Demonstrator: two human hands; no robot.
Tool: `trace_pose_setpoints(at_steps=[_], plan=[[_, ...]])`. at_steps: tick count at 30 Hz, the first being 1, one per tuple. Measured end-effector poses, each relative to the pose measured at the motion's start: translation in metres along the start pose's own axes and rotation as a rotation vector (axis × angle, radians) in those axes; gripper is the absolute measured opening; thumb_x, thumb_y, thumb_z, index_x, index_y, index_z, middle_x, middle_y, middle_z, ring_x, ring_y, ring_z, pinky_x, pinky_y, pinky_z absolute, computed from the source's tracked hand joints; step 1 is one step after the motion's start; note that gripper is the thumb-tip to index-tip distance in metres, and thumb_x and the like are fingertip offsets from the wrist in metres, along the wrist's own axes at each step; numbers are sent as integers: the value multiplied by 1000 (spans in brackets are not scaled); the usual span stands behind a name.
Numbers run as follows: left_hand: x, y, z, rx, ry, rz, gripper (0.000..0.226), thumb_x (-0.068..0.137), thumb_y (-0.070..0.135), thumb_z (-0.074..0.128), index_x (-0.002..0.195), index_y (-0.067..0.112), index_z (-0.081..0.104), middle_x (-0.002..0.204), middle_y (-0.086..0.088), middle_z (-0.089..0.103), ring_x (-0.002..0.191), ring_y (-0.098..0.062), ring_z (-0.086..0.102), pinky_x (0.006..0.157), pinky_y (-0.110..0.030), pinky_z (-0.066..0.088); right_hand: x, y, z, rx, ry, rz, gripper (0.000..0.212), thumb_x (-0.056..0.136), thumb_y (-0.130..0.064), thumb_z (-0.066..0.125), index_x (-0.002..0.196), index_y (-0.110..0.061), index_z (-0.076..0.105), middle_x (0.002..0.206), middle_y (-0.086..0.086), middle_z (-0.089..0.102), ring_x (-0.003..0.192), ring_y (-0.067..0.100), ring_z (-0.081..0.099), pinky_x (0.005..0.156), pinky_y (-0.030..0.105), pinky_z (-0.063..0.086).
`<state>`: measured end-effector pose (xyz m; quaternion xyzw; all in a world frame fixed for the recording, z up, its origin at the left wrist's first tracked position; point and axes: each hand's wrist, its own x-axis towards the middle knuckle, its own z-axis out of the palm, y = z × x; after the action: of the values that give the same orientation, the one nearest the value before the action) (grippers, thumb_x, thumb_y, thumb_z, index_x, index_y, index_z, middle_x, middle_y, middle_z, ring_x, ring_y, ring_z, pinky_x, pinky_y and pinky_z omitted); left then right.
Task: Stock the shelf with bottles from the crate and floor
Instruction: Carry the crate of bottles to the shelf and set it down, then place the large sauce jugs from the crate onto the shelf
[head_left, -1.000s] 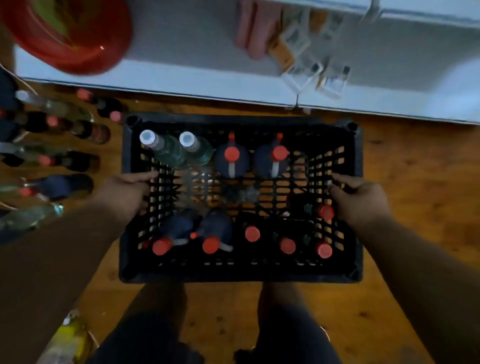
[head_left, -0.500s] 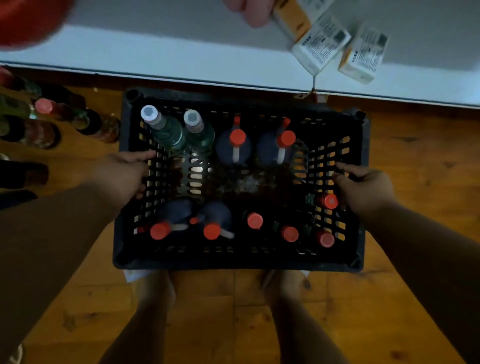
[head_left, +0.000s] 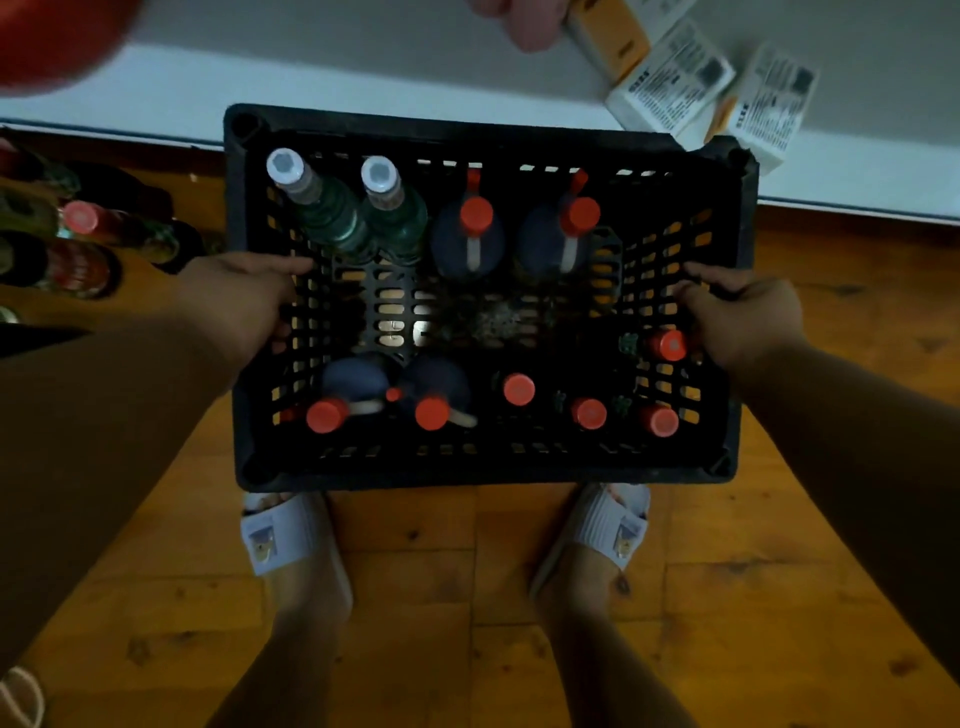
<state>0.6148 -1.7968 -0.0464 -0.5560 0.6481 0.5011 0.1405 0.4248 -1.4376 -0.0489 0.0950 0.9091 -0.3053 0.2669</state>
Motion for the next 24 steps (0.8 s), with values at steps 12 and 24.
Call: trace_pose_setpoints(at_steps=[12,24], plan=[[-91,25,1,82,131,4,24,90,23,57,112,24,65,102,-12,62,72,-26,59,66,-32,51,-50,-53,-19,-89,-203,224,27,88,-47,66,102,-25,67,109,3,63,98,26,63,86,42,54],[-76,53,96,3,-262,-43,35,94,11,54,126,24,53,110,-13,65,66,-19,61,49,-22,49,-62,-71,59,301,-292,179,37,99,-16,55,134,-20,45,100,9,65,60,18,62,52,30,48]])
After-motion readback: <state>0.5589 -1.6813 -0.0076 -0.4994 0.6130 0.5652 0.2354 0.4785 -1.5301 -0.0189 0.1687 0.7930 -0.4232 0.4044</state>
